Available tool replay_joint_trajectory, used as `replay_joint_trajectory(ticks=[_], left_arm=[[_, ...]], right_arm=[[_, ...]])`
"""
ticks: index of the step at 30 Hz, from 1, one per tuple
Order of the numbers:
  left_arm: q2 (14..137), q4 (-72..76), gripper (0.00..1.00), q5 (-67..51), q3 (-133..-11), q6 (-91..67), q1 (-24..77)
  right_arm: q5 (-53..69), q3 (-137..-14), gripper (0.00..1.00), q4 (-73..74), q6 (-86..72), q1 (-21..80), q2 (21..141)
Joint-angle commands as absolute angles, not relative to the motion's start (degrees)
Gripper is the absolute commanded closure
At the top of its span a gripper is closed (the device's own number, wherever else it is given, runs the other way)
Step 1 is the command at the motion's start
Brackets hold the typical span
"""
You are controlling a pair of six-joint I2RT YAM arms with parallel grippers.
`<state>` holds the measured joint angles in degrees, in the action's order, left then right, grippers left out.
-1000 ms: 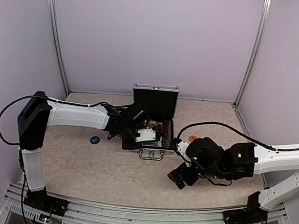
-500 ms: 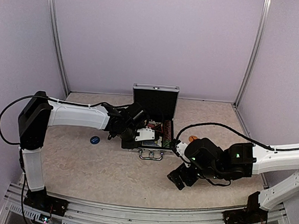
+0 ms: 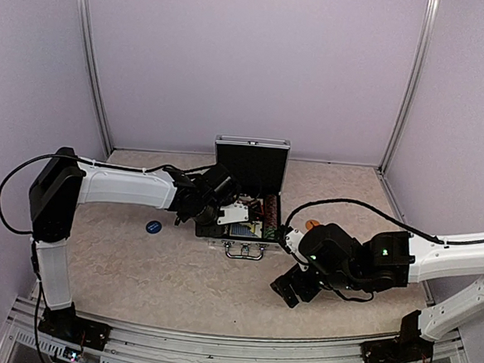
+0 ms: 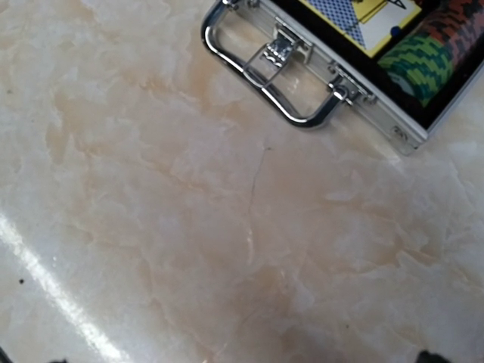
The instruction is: Pack up texas hold em set
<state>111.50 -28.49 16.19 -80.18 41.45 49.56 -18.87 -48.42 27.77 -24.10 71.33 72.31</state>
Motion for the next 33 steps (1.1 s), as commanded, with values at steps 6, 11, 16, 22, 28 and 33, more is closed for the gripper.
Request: replay_joint_trajectory(ticks=[6,11,16,22,28,33], left_arm=[[111.9,-28.4,0.68,16.4,-80.9,39.5,49.3],[110.0,-28.3,0.70,11.8,-81.9,38.7,49.2],[109.2,-28.3,0.71,8.3,-82.8,38.0,49.8],[112.5,-29.6,0.71,10.6,-84.1,37.7,50.8],[115.6,-30.6,0.71,11.5,-84.8,36.9,50.7],[116.1,-31.1,0.71,11.4,-84.7,36.8,50.5]], right_arm=[[-18.7,-47.7,0.00,27.8,-25.0,71.1,72.0],[-18.7,-47.7,0.00,27.5,-25.1,71.1,72.5],[-18.6,-48.0,0.00,27.4,-24.9,71.1,72.9],[-18.4,-48.3,0.00,27.3,-25.0,71.1,73.5],[-18.4,-48.2,0.00,27.7,-25.3,71.0,73.0],[-18.4,-48.1,0.00,27.8,-25.4,71.1,72.9]])
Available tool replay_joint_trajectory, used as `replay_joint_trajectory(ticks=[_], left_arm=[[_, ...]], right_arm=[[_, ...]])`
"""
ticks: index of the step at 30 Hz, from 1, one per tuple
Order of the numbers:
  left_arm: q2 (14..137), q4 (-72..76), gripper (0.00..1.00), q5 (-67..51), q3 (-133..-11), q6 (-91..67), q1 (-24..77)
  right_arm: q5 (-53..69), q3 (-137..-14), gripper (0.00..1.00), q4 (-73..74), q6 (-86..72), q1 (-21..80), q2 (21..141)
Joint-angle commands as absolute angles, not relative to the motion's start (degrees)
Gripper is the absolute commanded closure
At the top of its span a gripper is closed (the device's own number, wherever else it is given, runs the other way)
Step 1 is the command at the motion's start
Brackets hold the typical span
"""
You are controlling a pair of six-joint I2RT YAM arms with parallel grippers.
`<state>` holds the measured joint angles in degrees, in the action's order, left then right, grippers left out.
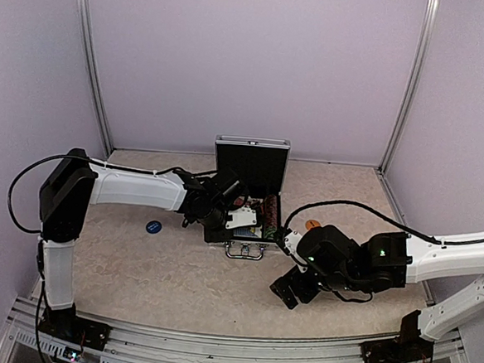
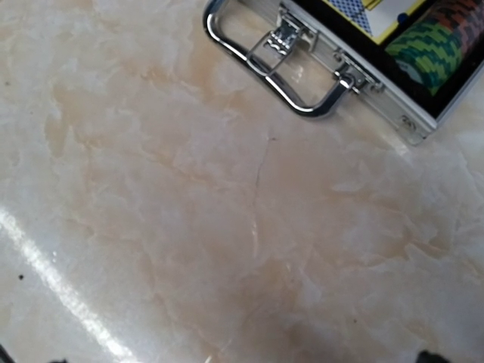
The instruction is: Pack up texas hold em set
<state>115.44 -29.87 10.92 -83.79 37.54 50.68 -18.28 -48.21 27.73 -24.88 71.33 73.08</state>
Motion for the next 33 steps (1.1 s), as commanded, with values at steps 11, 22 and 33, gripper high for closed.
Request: replay_joint_trajectory(ticks=[11,22,33], left_arm=[[115.5,-31.3,0.71,13.5,-85.1,35.3,48.9],[116.3,-34.0,0.70,15.8,-85.9,33.2,48.1],[116.0,-34.8,0.70,14.9,-86.7,31.5,48.0]], right_arm=[[-18.6,-47.8,0.00,27.7,-25.4,71.0,72.7],[-18.8,-48.4,0.00,28.1,-25.1,71.1,72.8],[-19.0,-49.1,0.00,28.7,-24.9,71.1,72.4]])
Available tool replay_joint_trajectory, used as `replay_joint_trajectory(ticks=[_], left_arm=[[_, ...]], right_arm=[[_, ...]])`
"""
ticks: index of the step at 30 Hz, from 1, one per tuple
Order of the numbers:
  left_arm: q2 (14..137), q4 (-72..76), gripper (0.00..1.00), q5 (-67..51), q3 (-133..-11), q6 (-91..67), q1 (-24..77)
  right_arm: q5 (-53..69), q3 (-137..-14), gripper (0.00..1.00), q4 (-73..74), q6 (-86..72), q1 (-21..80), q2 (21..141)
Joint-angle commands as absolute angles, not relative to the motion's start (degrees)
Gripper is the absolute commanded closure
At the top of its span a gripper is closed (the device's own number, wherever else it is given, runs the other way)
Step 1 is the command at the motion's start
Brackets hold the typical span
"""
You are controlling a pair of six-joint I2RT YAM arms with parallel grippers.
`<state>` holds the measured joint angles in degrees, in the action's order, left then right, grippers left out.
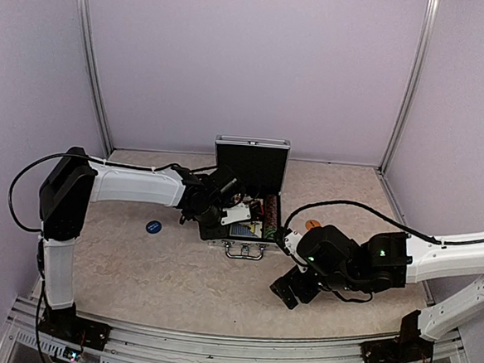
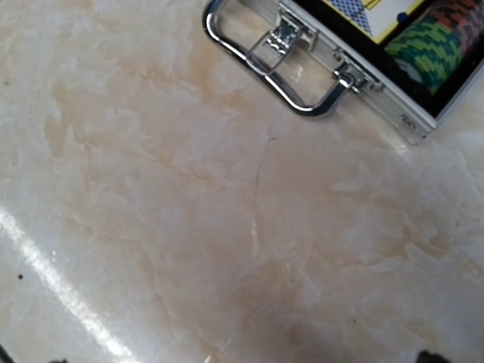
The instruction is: Pack up texas hold em set
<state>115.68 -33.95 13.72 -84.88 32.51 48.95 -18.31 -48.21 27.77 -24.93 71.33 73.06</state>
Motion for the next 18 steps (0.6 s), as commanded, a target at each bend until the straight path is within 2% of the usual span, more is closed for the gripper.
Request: replay_joint_trajectory(ticks=[1,4,11,13,16,18], left_arm=[[115.7,-34.5,0.70,14.3,-86.9,31.4,48.0],[114.1,-33.9,0.70,13.2,-86.9,31.1,47.8],[108.8,-34.8,0.58,13.5,-86.7,28.4,47.2],[106.9,-35.6,0.49,14.4,-86.1,26.9,47.2],[103.6,-35.7,0.27,16.9,-83.8,24.3,47.1],[101.8,-35.5,0.23,17.1,-82.0,23.4,47.0]], right_arm=[[-19.1,-49.2,0.00,28.7,-24.9,71.1,72.5],[-19.2,-49.3,0.00,28.9,-24.8,71.1,72.4],[-20.4,-49.7,0.00,29.7,-24.7,71.0,72.1],[-21.1,-49.9,0.00,30.0,-24.8,70.8,72.0],[-21.7,-50.1,0.00,30.1,-24.9,69.9,71.9],[-21.7,-50.1,0.00,29.7,-24.8,68.9,71.7]])
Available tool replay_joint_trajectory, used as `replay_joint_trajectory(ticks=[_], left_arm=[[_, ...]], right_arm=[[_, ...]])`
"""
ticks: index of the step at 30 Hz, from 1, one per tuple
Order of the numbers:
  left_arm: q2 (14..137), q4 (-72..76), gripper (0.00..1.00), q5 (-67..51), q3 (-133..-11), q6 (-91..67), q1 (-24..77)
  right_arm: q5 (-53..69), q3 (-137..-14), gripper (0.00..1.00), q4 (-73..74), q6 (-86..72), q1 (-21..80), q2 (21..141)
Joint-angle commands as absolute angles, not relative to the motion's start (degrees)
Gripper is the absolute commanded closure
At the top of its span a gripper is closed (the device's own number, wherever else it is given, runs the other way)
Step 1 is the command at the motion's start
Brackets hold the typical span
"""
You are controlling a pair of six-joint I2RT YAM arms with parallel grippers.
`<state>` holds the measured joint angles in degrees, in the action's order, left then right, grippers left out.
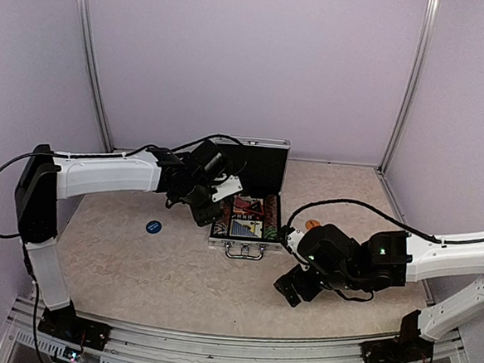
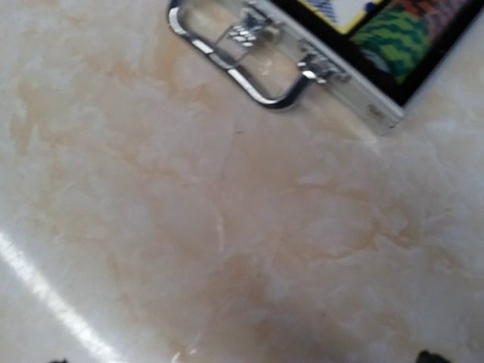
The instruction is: Pack up texas hold em set
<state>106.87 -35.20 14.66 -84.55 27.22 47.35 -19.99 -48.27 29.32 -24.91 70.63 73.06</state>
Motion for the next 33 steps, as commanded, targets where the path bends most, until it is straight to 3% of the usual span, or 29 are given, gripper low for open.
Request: replay_joint_trajectory(ticks=[1,7,13,19,33], left_arm=[[101.0,-35.4,0.18,17.2,-81.3,23.0,46.9],[98.5,-33.3,0.01,24.5,-80.0,17.1,43.9],[98.1,-34.7,0.01,23.3,-82.5,4.3,34.4],[100.9,-38.4,0.01,7.5,-81.7,-6.8,23.5],[102.5,-36.5,0.02,4.9,-71.7,-14.1,20.0]], right_arm=[[-21.6,-50.1,0.00,29.4,-24.7,68.4,71.6],[-22.2,-50.3,0.00,28.8,-24.5,66.9,71.1],[-22.6,-49.7,0.00,28.4,-24.6,65.9,70.0],[-22.8,-48.6,0.00,27.8,-25.1,65.3,69.6],[-22.4,-47.0,0.00,26.5,-25.7,64.5,69.0]])
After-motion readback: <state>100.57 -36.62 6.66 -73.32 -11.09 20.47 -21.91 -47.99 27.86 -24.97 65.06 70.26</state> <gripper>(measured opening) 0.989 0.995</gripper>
